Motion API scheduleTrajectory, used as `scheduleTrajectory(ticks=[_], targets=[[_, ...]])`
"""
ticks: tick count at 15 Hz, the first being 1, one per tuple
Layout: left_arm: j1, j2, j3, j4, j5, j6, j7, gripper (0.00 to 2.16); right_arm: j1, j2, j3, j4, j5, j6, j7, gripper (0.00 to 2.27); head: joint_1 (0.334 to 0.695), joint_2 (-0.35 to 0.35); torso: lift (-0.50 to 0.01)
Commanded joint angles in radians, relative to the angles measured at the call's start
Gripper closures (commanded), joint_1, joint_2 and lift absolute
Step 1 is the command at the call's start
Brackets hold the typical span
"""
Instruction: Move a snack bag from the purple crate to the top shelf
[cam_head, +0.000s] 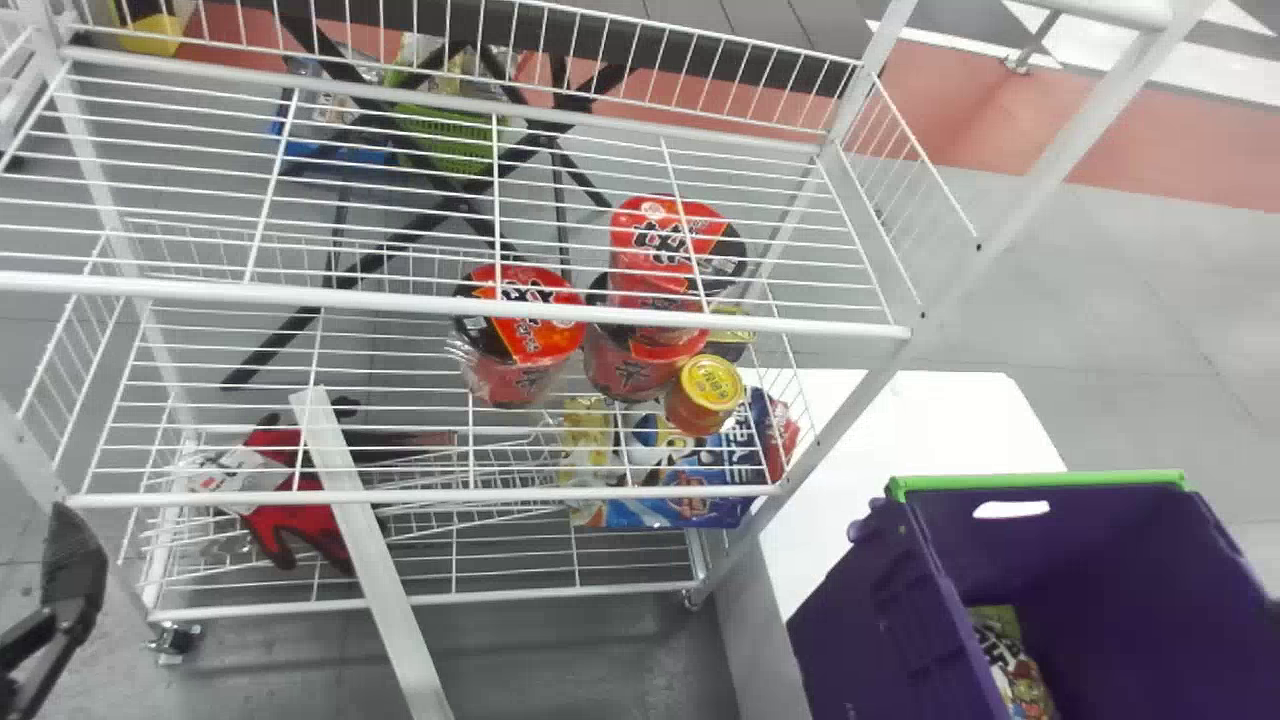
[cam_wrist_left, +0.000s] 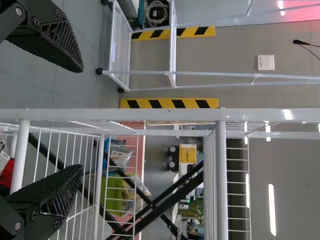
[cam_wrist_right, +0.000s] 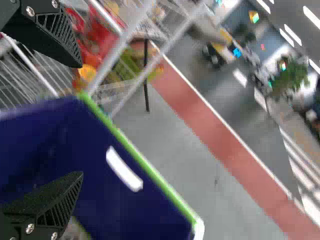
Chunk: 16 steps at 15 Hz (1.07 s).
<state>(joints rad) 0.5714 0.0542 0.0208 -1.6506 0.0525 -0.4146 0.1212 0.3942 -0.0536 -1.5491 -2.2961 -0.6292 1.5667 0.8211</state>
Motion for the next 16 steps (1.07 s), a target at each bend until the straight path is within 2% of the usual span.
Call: scheduleTrajectory(ticks=[1,5,8,11,12,14,16], targets=[[0.002,-0.002,-0.001,0.002,-0.002,0.000,0.000,0.15,0.035,-0.035,0.044,0.116,0.126,0.005,0.000,0.03,0.695,-0.350,-0.452],[0.005,-0.005,-0.007,0.002,-0.005,-0.006,0.002,0.15,0.067,-0.135,0.216,0.310,0.338,0.005,-0.003,0.03,0.695,-0.350,-0.452],[0.007,-0.004,-0.009,0.002,-0.005,-0.009,0.002,0.15,0.044,-0.253,0.308,0.491,0.411,0.005,-0.002,0.04,0.695,-0.350,-0.452],[0.007,-0.005,-0.009,0.003,-0.005,-0.013,0.003,0.15,0.032,-0.334,0.440,0.607,0.546,0.005,0.001,0.07,0.695,-0.350,-0.452],[0.007,-0.005,-0.009,0.003,-0.003,-0.013,0.003,0.15,0.031,-0.350,0.481,0.630,0.609,0.005,0.033,0.09,0.695,-0.350,-0.452],[0.007,-0.007,-0.009,0.005,-0.003,-0.016,0.005,0.15,0.028,-0.348,0.580,0.661,0.743,0.005,0.095,0.10,0.695,-0.350,-0.452],[0.007,-0.007,-0.012,0.011,-0.003,-0.034,0.015,0.15,0.028,-0.353,0.655,0.713,0.815,0.005,0.107,0.11,0.695,-0.350,-0.452]])
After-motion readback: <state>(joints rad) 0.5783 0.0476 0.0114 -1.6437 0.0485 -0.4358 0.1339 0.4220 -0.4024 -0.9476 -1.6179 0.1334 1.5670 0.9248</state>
